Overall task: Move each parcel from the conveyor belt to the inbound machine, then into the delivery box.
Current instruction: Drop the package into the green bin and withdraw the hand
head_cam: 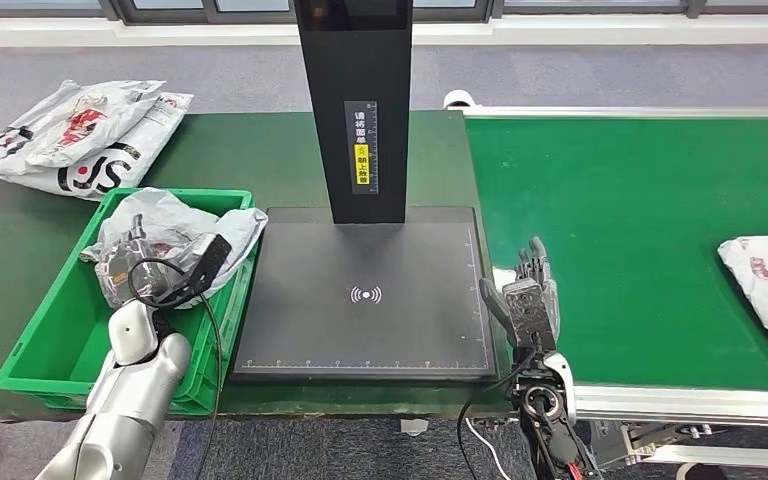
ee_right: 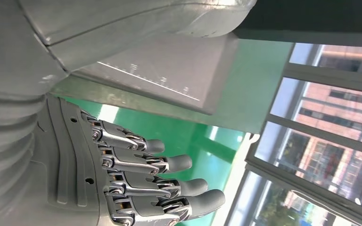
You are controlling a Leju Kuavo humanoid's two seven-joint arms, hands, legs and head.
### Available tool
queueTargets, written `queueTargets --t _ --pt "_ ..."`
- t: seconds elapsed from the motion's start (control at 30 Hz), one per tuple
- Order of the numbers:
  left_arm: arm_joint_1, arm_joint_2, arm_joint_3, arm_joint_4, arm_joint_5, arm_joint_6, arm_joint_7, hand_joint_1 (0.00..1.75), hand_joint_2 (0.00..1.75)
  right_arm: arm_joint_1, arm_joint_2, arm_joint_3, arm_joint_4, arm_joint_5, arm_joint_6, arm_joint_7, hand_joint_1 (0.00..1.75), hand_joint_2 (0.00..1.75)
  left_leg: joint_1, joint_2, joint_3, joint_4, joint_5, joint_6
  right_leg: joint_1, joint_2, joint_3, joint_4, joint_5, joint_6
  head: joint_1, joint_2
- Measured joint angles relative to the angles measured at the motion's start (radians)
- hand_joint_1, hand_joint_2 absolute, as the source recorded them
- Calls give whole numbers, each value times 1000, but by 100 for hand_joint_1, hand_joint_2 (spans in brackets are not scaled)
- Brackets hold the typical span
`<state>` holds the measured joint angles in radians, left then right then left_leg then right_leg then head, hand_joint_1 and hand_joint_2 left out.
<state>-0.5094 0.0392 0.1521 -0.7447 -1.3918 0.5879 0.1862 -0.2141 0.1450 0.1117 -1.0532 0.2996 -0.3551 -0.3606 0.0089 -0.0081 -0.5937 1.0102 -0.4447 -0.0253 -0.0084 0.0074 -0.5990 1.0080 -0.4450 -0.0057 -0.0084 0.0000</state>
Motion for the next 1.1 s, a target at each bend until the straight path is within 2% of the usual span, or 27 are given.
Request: queueTargets --t 0.1,0.17,0.4,0.6,1.1 --pt "-4 11 10 -23 144 78 -108 0 175 8 0 0 -5 8 8 10 0 175 0 1 -1 0 0 0 0 1 -1 0 0 0 0 0" --pt "-4 16 12 -52 211 99 -156 0 175 6 0 0 -5 11 9 13 0 175 1 1 -2 0 0 0 1 0 -2 0 0 0 0 0" --pt "-20 22 35 -155 358 109 -300 0 175 -15 0 0 -2 -1 -7 3 0 175 1 1 -3 0 0 0 1 0 -2 0 0 0 0 0" --pt "-29 22 42 -218 586 109 -445 0 175 -41 0 0 34 -39 -25 -33 0 175 1 1 -2 0 0 0 1 0 -2 0 0 0 0 0" --pt "-37 20 42 -278 588 109 -458 0 175 -71 0 0 92 -47 -28 -44 0 175 1 1 -3 0 0 0 1 0 -2 0 0 0 0 0"
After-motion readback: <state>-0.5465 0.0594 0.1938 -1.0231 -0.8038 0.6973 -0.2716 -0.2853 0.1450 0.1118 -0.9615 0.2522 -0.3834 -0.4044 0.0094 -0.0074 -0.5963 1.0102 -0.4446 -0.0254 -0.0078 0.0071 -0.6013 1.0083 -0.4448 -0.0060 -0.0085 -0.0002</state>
